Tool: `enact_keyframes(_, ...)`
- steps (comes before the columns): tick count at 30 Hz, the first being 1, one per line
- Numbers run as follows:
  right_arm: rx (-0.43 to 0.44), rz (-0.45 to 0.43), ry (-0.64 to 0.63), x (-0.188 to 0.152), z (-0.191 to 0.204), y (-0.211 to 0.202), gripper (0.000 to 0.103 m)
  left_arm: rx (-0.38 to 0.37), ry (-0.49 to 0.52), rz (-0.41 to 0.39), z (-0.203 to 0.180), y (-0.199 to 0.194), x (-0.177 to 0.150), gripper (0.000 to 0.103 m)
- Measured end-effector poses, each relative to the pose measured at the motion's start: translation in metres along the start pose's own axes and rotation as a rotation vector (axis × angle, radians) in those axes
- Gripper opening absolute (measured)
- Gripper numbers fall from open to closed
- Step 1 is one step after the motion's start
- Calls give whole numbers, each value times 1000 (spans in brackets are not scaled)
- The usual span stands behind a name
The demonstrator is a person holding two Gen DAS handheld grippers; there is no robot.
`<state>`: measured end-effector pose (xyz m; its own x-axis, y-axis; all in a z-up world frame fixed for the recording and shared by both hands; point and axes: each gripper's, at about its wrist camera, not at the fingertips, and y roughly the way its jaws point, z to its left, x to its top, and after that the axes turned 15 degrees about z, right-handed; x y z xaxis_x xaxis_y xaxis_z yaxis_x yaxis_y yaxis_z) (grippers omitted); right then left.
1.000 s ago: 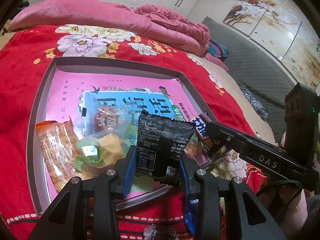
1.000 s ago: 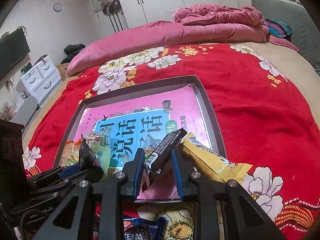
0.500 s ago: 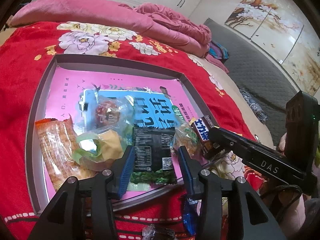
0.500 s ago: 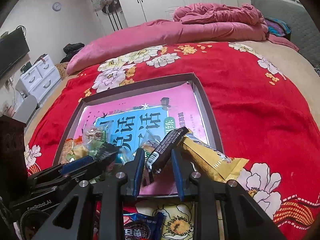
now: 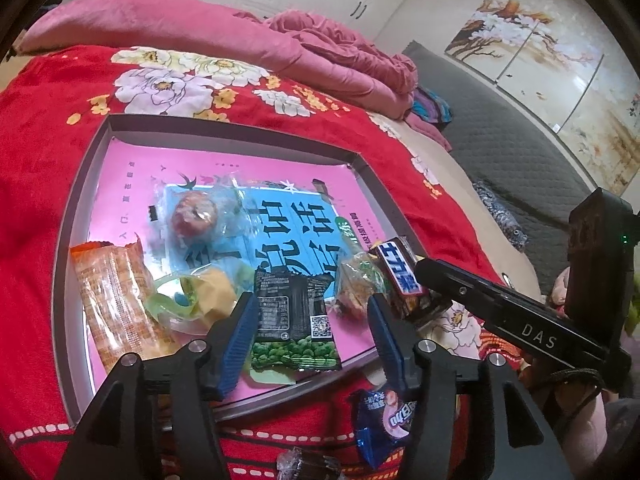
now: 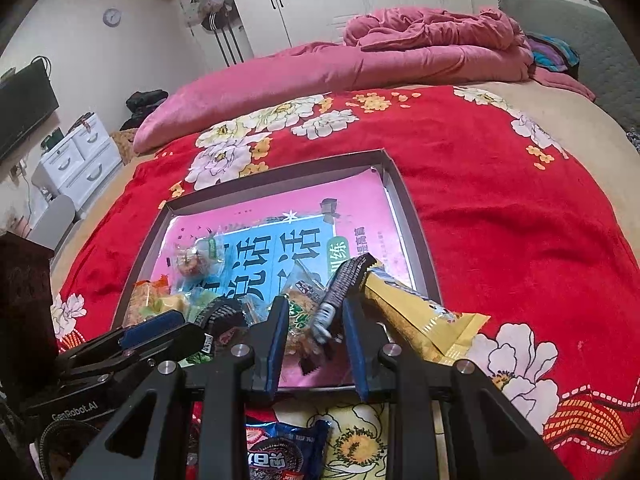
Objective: Organize snacks
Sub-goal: 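Lower the black bag with left tool while right tool lowers the chocolate bar into tray, then open both tools and withdraw them back toward the remaining snacks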
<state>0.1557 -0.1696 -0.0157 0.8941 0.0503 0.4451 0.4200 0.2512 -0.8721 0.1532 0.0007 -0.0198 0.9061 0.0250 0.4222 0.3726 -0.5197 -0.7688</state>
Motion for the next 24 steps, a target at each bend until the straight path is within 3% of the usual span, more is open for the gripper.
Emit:
enact_keyframes(13, 4, -18, 12, -2, -1, -10, 30, 6, 0, -22, -1, -8, -1, 71)
enact_keyframes(24, -4, -41, 19, -5, -1, -17, 48, 47, 4, -60, -2, -18, -3, 77)
